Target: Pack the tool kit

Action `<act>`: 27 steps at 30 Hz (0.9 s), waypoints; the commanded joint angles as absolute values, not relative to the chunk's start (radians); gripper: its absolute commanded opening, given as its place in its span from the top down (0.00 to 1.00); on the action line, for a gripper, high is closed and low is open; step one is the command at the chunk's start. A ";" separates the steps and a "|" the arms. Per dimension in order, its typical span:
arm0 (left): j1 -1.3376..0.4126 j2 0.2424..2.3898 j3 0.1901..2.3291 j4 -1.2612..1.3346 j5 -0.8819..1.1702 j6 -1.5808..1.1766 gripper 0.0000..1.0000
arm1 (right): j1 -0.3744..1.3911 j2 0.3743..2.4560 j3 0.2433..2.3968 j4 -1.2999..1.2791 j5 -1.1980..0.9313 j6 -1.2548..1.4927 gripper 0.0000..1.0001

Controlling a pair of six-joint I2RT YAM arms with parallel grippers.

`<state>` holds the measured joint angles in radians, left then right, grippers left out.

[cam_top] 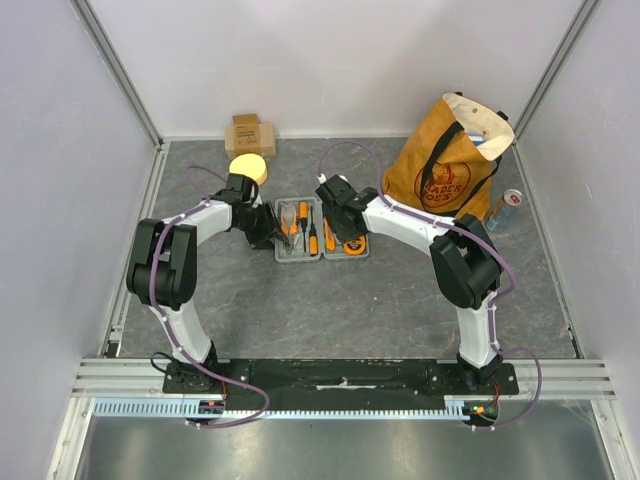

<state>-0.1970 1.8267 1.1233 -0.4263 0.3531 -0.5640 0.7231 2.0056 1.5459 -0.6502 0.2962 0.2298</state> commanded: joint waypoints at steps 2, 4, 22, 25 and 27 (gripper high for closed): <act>-0.198 1.839 1.163 -0.445 0.394 -0.568 0.48 | 0.727 1.994 1.557 -0.678 0.322 0.290 0.49; -0.198 1.844 1.166 -0.452 0.399 -0.571 0.48 | 0.727 2.012 1.555 -0.675 0.339 0.308 0.50; -0.198 1.870 1.181 -0.492 0.399 -0.561 0.52 | 0.719 2.029 1.373 -0.621 0.293 0.362 0.55; -0.198 1.858 1.190 -0.492 0.406 -0.560 0.52 | 0.718 2.011 1.377 -0.598 0.293 0.365 0.55; -0.198 1.842 1.201 -0.492 0.406 -0.560 0.52 | 0.718 1.991 1.411 -0.597 0.311 0.365 0.54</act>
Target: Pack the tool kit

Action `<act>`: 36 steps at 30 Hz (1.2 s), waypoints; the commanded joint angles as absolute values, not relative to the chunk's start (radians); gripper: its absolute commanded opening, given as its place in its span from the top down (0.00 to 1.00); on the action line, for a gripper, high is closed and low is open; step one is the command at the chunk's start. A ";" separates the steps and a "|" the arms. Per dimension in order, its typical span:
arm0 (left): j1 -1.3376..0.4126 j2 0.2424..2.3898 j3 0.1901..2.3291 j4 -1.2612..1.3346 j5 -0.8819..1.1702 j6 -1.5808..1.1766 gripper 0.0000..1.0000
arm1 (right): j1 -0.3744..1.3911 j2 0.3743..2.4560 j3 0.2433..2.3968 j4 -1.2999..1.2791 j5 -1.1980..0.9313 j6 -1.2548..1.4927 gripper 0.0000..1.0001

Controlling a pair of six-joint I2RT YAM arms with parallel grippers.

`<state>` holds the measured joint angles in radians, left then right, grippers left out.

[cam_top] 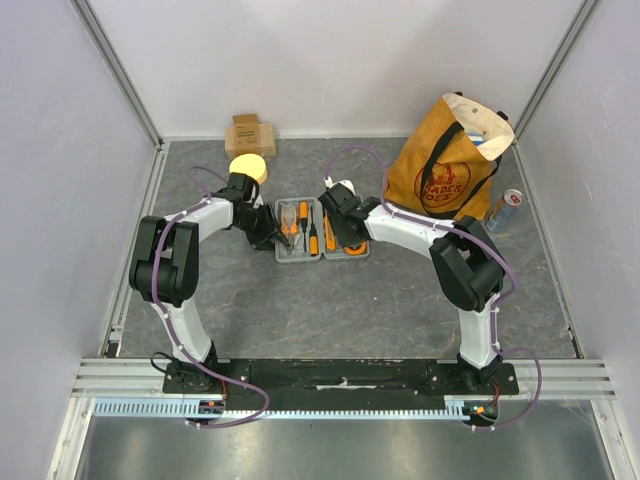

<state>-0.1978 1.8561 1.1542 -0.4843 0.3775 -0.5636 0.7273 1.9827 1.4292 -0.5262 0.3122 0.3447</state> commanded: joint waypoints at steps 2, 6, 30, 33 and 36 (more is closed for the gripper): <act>-0.198 1.826 1.215 -0.491 0.410 -0.561 0.52 | 0.718 1.964 1.451 -0.598 0.342 0.367 0.53; -0.198 1.786 1.242 -0.494 0.399 -0.566 0.51 | 0.718 1.902 1.503 -0.584 0.365 0.359 0.47; -0.196 1.583 1.169 -0.482 0.183 -0.583 0.43 | 0.675 1.953 1.416 -0.586 0.181 0.416 0.63; -0.196 1.556 1.167 -0.485 0.157 -0.584 0.43 | 0.683 1.941 1.526 -0.597 0.221 0.407 0.62; -0.193 1.522 1.170 -0.483 0.121 -0.594 0.43 | 0.712 1.947 1.639 -0.597 0.242 0.367 0.59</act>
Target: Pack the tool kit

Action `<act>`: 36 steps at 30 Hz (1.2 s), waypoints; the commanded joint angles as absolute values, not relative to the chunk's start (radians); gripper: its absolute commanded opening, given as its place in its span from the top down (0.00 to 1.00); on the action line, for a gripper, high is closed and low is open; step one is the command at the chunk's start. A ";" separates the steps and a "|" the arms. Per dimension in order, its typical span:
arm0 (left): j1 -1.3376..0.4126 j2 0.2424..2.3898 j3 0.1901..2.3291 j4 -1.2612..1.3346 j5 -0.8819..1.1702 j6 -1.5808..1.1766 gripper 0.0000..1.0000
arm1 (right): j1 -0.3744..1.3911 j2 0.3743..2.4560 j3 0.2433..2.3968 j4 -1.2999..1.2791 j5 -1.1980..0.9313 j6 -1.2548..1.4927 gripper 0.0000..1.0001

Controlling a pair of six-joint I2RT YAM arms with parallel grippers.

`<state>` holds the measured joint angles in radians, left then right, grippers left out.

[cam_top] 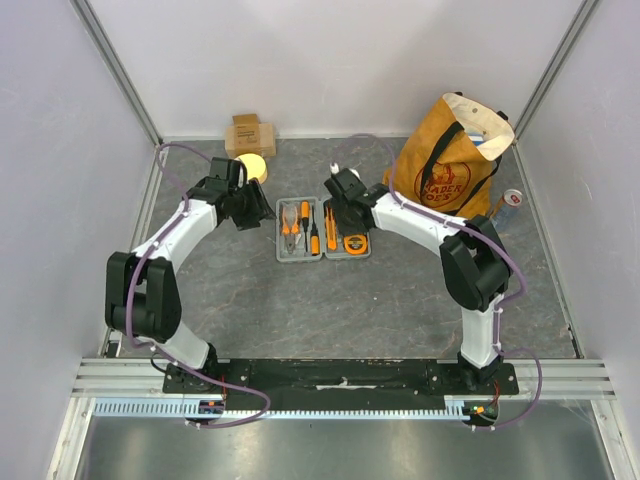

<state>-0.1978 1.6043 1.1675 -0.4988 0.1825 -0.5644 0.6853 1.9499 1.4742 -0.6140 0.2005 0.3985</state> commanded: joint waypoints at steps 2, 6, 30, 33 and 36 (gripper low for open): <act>-0.187 1.490 1.169 -0.491 0.069 -0.604 0.43 | 0.741 1.959 1.692 -0.580 0.235 0.332 0.54; -0.158 1.393 1.140 -0.494 -0.021 -0.637 0.43 | 0.825 1.996 1.729 -0.506 0.157 0.243 0.43; 0.078 1.371 0.982 -0.503 0.231 -0.646 0.43 | 0.971 2.272 1.784 -0.362 0.032 0.130 0.49; 0.084 1.405 0.979 -0.456 0.363 -0.653 0.43 | 0.979 2.266 1.769 -0.344 0.025 0.104 0.60; 0.086 1.445 0.986 -0.420 0.463 -0.664 0.43 | 0.983 2.232 1.738 -0.315 0.020 0.103 0.83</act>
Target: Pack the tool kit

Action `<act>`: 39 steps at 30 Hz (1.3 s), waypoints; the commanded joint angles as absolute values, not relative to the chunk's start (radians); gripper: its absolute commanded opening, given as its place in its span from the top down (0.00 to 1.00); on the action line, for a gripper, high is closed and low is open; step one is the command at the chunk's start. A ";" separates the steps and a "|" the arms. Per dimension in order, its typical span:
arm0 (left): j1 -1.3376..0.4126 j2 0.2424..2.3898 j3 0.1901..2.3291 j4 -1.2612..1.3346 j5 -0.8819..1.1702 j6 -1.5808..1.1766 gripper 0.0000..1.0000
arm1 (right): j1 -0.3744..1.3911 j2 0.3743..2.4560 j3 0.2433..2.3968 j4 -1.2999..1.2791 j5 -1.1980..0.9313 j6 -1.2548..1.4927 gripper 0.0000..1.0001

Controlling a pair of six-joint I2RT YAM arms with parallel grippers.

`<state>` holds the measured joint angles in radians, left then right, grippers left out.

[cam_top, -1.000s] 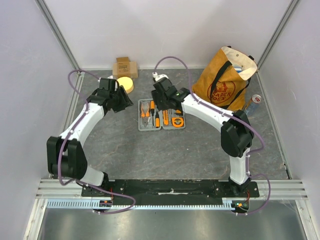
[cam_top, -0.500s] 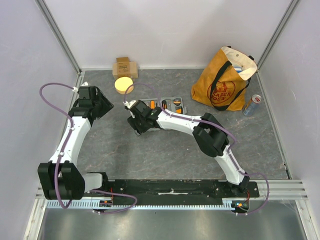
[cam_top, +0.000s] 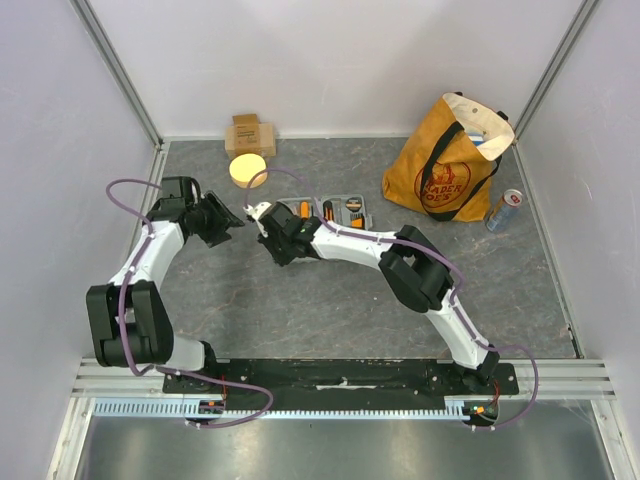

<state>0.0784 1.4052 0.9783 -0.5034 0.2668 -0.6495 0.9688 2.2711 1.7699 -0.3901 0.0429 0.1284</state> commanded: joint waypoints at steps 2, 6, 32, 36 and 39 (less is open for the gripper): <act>0.086 1.482 0.989 -0.399 0.520 -0.657 0.43 | 0.982 2.194 1.701 -0.279 0.014 0.110 0.98; 0.086 1.529 0.973 -0.341 0.662 -0.676 0.42 | 0.983 2.087 1.577 -0.151 0.003 0.133 1.00; -0.041 1.726 1.015 -0.291 0.680 -0.670 0.43 | 0.983 1.887 1.391 0.038 -0.207 0.176 1.00; -0.044 1.717 1.034 -0.331 0.620 -0.646 0.61 | 0.983 1.888 1.402 0.025 -0.183 0.190 0.97; -0.044 1.718 1.060 -0.356 0.600 -0.621 0.76 | 0.983 1.891 1.428 -0.026 -0.112 0.195 0.89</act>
<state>-0.0456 1.7252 0.9981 -0.2989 0.6758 -0.6842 0.9737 1.9419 1.3712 -0.0532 -0.1707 0.1810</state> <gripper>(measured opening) 0.360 0.069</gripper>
